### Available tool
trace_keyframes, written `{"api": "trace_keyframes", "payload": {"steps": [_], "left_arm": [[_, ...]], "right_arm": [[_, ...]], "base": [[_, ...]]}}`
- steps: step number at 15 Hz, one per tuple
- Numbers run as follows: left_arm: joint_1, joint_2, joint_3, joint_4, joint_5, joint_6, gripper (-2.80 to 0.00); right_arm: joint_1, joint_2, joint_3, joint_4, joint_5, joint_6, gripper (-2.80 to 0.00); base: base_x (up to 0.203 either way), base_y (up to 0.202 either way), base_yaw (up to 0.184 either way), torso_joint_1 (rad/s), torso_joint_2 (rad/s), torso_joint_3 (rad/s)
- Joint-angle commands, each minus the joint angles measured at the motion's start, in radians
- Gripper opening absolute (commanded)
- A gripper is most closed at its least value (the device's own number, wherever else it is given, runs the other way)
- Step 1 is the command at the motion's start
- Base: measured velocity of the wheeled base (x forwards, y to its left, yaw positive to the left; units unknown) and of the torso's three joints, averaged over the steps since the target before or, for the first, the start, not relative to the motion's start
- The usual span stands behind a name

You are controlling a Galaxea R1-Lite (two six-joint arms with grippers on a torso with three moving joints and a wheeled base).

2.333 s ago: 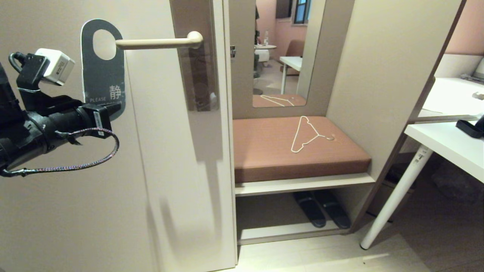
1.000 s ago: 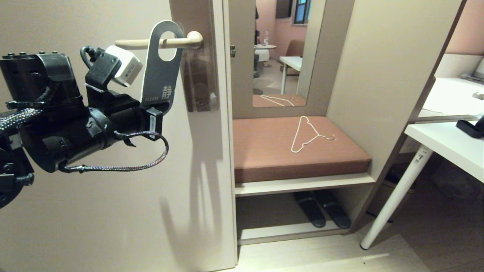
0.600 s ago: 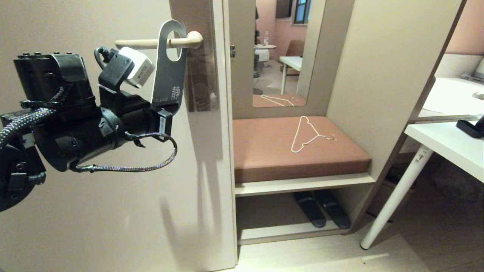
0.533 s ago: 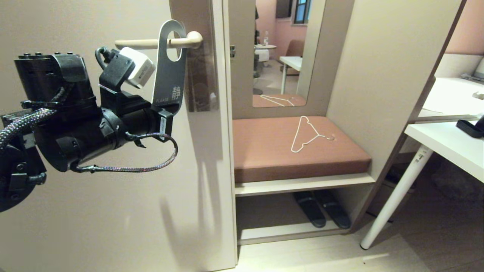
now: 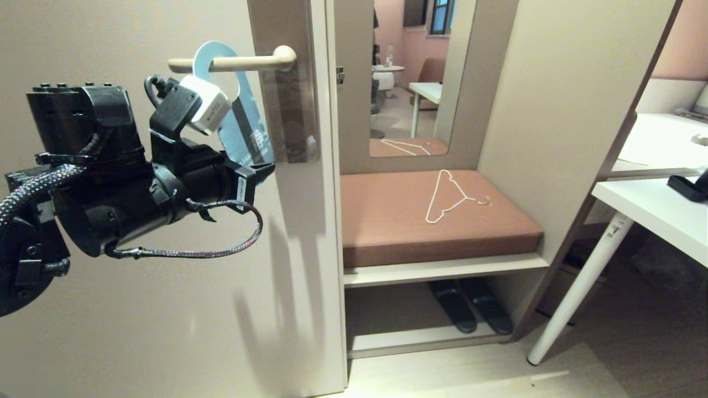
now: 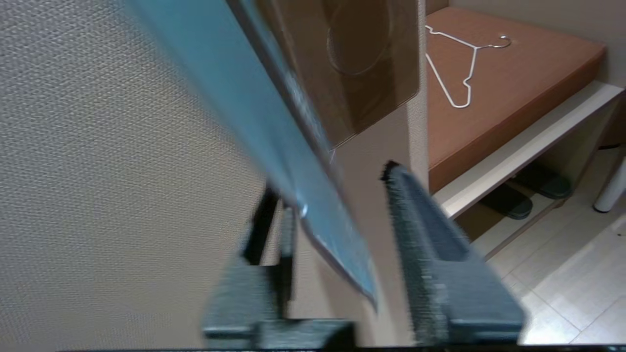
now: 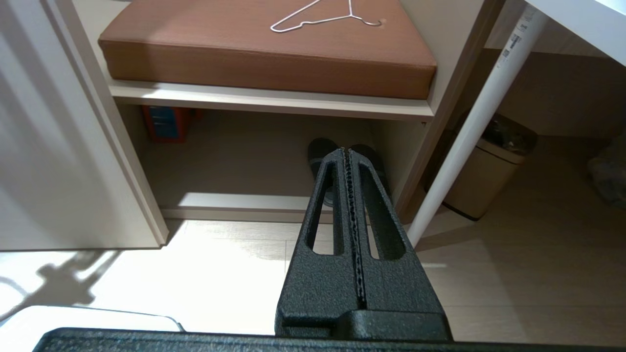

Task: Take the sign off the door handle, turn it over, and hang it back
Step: Hang the sign back with the other side facing out

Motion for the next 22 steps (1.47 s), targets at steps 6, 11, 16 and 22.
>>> {"api": "trace_keyframes", "payload": {"steps": [6,11,16,22], "left_arm": [[-0.012,-0.054,0.051,-0.004,-0.002,-0.006,0.00],[0.000,-0.168,0.070,0.000,0.004,-0.060,0.00],[0.062,-0.312,0.132,0.054,-0.012,-0.093,0.00],[0.069,-0.380,0.194,0.082,-0.014,-0.093,0.00]], "right_arm": [[0.000,0.000,0.001,0.001,0.000,-0.001,-2.80],[0.000,0.000,0.001,0.001,0.000,-0.001,-2.80],[0.000,0.000,-0.001,0.001,0.000,-0.001,-2.80],[0.000,0.000,0.000,0.001,0.000,-0.001,-2.80]], "base": [[0.000,0.000,0.000,0.000,0.00,0.000],[0.000,0.000,0.000,0.000,0.00,0.000],[0.000,0.000,0.000,0.000,0.00,0.000],[0.000,0.000,0.000,0.000,0.00,0.000]]}}
